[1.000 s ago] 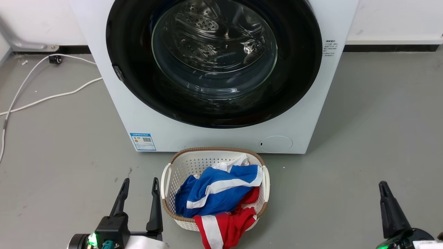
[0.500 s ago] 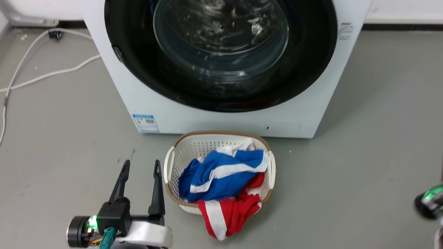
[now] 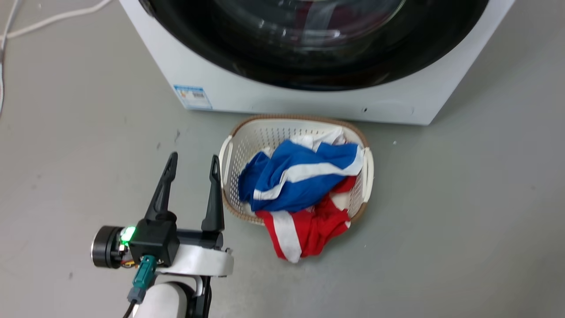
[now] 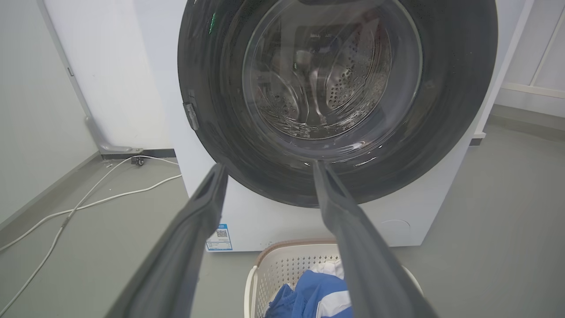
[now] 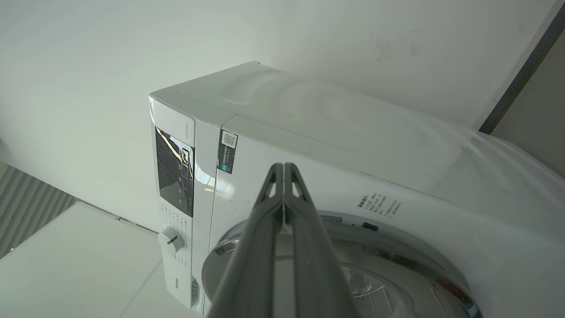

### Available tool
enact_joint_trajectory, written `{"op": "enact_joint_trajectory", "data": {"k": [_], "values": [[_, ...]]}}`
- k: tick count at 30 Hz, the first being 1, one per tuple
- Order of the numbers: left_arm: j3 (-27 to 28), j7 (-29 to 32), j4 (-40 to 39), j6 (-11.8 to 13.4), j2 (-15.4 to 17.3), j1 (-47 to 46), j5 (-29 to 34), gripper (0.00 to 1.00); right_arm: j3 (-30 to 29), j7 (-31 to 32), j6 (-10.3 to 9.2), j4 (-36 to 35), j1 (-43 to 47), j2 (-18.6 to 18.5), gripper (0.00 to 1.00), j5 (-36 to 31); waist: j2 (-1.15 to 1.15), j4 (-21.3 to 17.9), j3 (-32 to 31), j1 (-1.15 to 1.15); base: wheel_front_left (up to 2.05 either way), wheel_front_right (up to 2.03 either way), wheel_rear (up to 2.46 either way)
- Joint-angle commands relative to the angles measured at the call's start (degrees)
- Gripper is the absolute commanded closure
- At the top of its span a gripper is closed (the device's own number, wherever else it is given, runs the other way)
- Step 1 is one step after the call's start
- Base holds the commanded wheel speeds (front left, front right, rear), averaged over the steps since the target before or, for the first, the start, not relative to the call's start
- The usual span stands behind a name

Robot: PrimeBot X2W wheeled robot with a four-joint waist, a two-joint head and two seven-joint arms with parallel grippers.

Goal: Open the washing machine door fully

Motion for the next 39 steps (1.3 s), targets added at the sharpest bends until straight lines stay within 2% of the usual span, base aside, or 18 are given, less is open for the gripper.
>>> {"op": "enact_joint_trajectory", "data": {"k": [1, 10, 17, 23, 31, 39], "values": [[-0.1, -0.2, -0.4, 0.3, 0.0, -1.1, 0.1, 0.00, 0.8, 0.7, 0.00, 0.5, -2.2, -0.8, 1.00, -0.7, 0.00, 1.1, 3.0, -0.01, 0.00, 0.00, 0.00], [-1.2, -0.2, -1.7, 0.9, 0.0, -4.9, -0.1, 0.00, 7.1, 6.3, 0.01, 6.8, -17.1, -6.7, 1.00, -3.9, 0.00, 2.2, 10.5, -0.01, 0.00, 0.00, 0.00], [-2.1, -0.2, -2.5, 1.5, 0.0, -7.2, -0.8, 0.00, 13.0, 11.0, 0.00, 10.8, -25.2, -9.2, 1.00, -7.7, 0.00, 3.7, 14.1, -0.01, 0.00, 0.00, 0.00], [-2.1, -0.2, -2.7, 1.6, 0.0, -8.0, -0.7, 0.00, 17.3, 14.2, 0.00, 13.6, -29.4, -9.2, 1.00, -10.4, 0.00, 4.4, 15.9, -0.01, 0.00, 0.00, 0.00], [-2.7, -0.2, -2.9, 2.2, 0.0, -8.8, -1.4, 0.00, 20.6, 15.3, 0.00, 15.8, -32.6, -8.6, 1.00, -13.2, 0.00, 5.5, 17.5, -0.01, 0.00, 0.00, 0.00], [-3.2, -0.2, -2.3, 2.9, 0.0, -8.6, -1.9, 0.00, 23.0, 17.5, 0.08, 15.0, -30.0, -7.7, 1.00, -12.8, 0.00, 6.0, 17.0, -0.01, 0.00, 0.00, 0.00]]}}
